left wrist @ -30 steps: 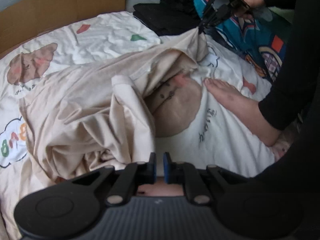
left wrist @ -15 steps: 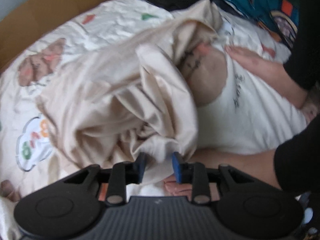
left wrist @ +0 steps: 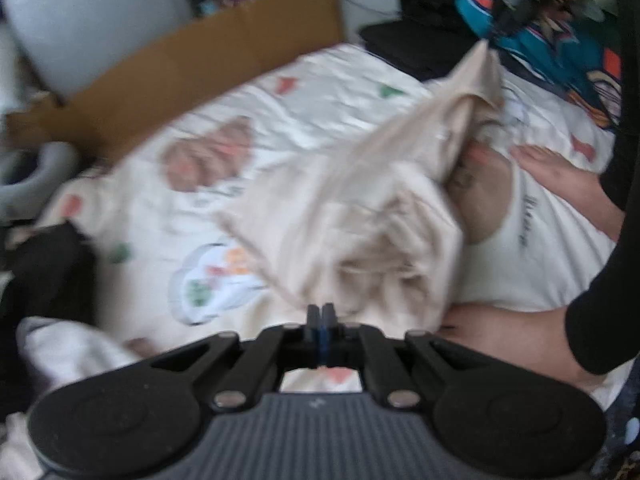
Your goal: Fold clothes
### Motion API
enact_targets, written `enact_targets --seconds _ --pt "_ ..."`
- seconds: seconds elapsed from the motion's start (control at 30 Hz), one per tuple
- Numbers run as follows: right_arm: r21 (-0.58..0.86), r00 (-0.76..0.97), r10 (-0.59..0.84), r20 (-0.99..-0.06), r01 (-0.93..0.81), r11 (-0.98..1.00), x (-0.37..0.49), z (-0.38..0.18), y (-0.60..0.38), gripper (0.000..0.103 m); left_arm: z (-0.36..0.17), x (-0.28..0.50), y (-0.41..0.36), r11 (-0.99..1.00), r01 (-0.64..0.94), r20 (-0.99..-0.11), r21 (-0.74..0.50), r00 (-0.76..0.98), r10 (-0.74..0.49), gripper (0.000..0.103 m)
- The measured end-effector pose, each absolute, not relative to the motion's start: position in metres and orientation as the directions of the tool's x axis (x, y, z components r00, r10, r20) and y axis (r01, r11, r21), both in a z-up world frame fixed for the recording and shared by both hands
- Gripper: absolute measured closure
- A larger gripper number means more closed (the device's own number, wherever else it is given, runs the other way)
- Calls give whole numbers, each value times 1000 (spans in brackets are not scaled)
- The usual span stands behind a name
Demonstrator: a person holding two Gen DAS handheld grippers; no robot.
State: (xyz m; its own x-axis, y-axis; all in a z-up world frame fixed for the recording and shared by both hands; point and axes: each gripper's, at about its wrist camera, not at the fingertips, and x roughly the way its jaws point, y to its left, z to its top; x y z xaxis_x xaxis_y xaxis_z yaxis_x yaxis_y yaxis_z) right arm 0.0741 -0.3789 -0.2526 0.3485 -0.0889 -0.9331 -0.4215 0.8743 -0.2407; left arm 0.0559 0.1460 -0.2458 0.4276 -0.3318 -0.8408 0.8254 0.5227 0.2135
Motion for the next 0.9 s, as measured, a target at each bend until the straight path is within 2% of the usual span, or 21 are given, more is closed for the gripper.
enact_targets --seconds 0.2,0.3,0.33,0.47,0.63,0.73,0.8,0.87,0.9 --pt "-250 398 -80 -914 -395 884 75 -226 -377 103 -219 62 159 601 767 -819 227 484 -308 103" --pt "-253 400 -82 -913 -396 883 74 -223 -376 103 -232 60 143 590 782 -830 200 455 -323 102" --pt "-254 400 -83 -913 -397 882 73 -223 -376 103 -240 58 137 576 794 -834 194 443 -329 98" --pt "-252 387 -88 -918 -396 883 71 -231 -379 103 -273 60 112 539 828 -857 151 381 -346 93" --pt "-240 359 -89 -929 -401 884 65 -245 -380 103 -315 63 86 492 862 -876 120 325 -356 57" --pt "-233 343 -90 -935 -405 884 63 -252 -381 103 -332 66 74 468 874 -877 130 321 -357 47" --pt "-232 338 -91 -937 -408 883 62 -255 -381 103 -340 69 66 453 875 -870 169 348 -348 47" --pt "-231 333 -91 -939 -411 882 64 -257 -381 103 -344 75 62 446 881 -867 158 340 -365 52" --pt "-230 331 -91 -939 -412 882 64 -258 -381 103 -346 79 61 451 883 -869 135 323 -373 65"
